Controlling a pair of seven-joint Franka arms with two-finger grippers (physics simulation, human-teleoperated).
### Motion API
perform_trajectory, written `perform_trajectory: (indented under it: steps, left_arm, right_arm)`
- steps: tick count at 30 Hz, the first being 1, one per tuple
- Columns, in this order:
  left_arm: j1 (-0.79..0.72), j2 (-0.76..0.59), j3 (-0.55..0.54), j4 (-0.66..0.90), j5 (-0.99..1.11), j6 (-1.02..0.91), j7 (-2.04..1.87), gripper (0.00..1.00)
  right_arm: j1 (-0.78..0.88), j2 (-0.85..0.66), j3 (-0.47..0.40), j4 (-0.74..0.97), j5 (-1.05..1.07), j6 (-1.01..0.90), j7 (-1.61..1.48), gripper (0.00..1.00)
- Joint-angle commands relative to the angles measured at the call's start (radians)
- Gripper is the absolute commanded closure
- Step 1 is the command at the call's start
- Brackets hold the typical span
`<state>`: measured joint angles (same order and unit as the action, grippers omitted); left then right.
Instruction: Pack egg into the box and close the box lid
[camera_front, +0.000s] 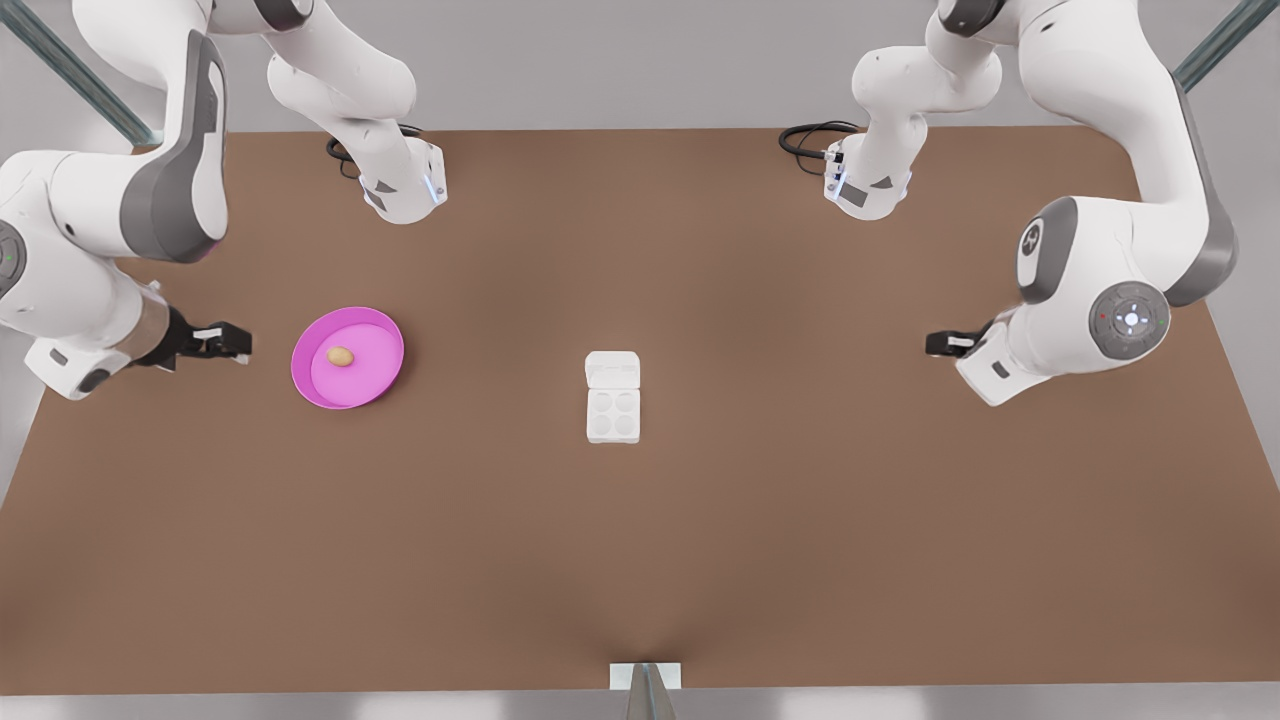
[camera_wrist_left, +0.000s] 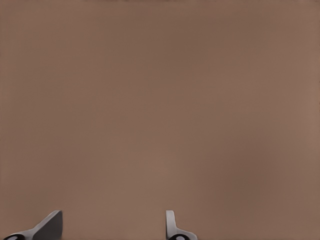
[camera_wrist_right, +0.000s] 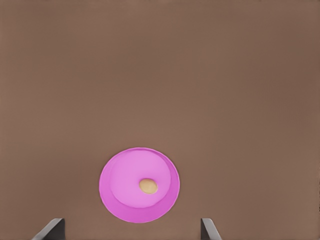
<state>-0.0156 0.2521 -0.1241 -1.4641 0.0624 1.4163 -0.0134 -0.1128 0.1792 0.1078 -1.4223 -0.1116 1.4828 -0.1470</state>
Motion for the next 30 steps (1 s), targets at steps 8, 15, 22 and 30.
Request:
perform_trajectory:
  steps: [8, 15, 22, 30]
  left_arm:
    - [0.005, 0.010, 0.000, -0.004, -0.004, 0.059, -0.131, 0.00]
    - [0.014, 0.012, -0.002, -0.016, -0.003, 0.053, -0.132, 0.00]
    - [0.011, 0.019, -0.002, -0.016, 0.002, 0.055, -0.132, 0.00]
    - [0.005, 0.030, -0.003, -0.016, 0.002, 0.059, -0.131, 0.00]
  right_arm:
    - [-0.028, 0.020, -0.003, -0.266, -0.080, 0.253, 0.345, 0.00]
    - [-0.154, 0.085, -0.007, -0.394, 0.043, 0.454, 0.771, 0.00]
    - [-0.208, -0.056, -0.005, -0.866, 0.047, 1.054, 1.027, 0.00]
    - [-0.202, -0.079, -0.003, -0.929, 0.047, 1.047, 1.253, 0.00]
